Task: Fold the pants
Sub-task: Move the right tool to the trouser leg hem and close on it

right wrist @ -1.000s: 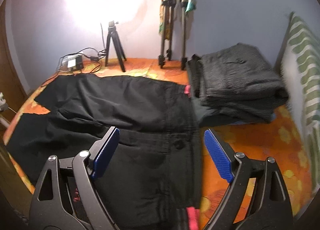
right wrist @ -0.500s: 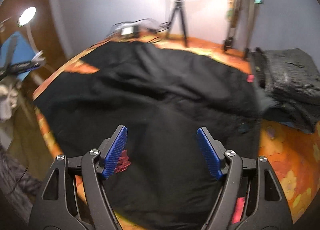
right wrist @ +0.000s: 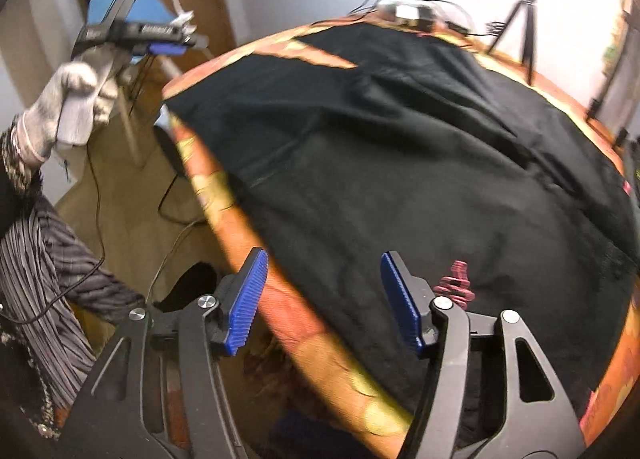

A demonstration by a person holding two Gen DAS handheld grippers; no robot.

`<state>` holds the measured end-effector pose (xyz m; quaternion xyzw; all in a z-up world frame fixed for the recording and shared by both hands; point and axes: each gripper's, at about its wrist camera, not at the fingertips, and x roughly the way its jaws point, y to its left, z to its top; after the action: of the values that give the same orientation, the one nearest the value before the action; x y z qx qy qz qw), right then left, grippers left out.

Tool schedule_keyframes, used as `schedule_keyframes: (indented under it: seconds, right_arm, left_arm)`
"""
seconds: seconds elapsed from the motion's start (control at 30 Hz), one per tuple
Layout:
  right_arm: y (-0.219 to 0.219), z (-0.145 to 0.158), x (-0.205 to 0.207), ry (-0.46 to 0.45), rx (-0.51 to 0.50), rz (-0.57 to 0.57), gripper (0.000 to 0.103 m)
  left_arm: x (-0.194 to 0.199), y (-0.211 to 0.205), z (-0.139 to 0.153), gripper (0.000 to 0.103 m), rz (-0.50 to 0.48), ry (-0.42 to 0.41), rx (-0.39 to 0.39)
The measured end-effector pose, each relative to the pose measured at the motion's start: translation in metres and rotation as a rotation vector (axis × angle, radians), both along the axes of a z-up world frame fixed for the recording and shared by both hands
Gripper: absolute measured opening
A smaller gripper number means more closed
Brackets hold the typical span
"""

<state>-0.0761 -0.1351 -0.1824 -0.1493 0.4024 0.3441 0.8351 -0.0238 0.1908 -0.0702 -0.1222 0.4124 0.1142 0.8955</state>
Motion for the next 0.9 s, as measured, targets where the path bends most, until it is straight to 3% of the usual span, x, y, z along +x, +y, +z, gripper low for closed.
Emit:
schedule_keyframes:
  seconds: [0.1,0.23,0.4,0.47,0.53,0.7,0.9]
  right_arm:
    - [0.018,-0.006,-0.004,-0.013,-0.046,0.040,0.060]
    - [0.040,-0.016,0.000,-0.022,-0.118,0.059,0.051]
    - [0.055,-0.021,0.005,-0.032,-0.150,0.077,0.049]
    - [0.059,-0.021,0.007,-0.029,-0.148,0.079,0.044]
    - [0.061,-0.021,0.009,-0.021,-0.142,0.086,0.032]
    - [0.066,-0.020,0.011,-0.018,-0.144,0.095,0.013]
    - [0.063,-0.012,0.016,-0.028,-0.121,0.064,0.008]
  left_arm:
    - [-0.007,0.004,-0.004,0.057,-0.003,0.009,0.000]
    - [-0.015,0.019,-0.008,0.057,0.026,0.022,-0.015]
    - [-0.023,0.041,-0.013,0.057,0.070,0.039,-0.051]
    - [-0.025,0.048,-0.018,0.057,0.084,0.050,-0.070]
    - [-0.026,0.053,-0.024,0.057,0.094,0.069,-0.094]
    - [-0.025,0.056,-0.036,0.057,0.095,0.110,-0.096]
    - [-0.025,0.059,-0.045,0.057,0.104,0.139,-0.112]
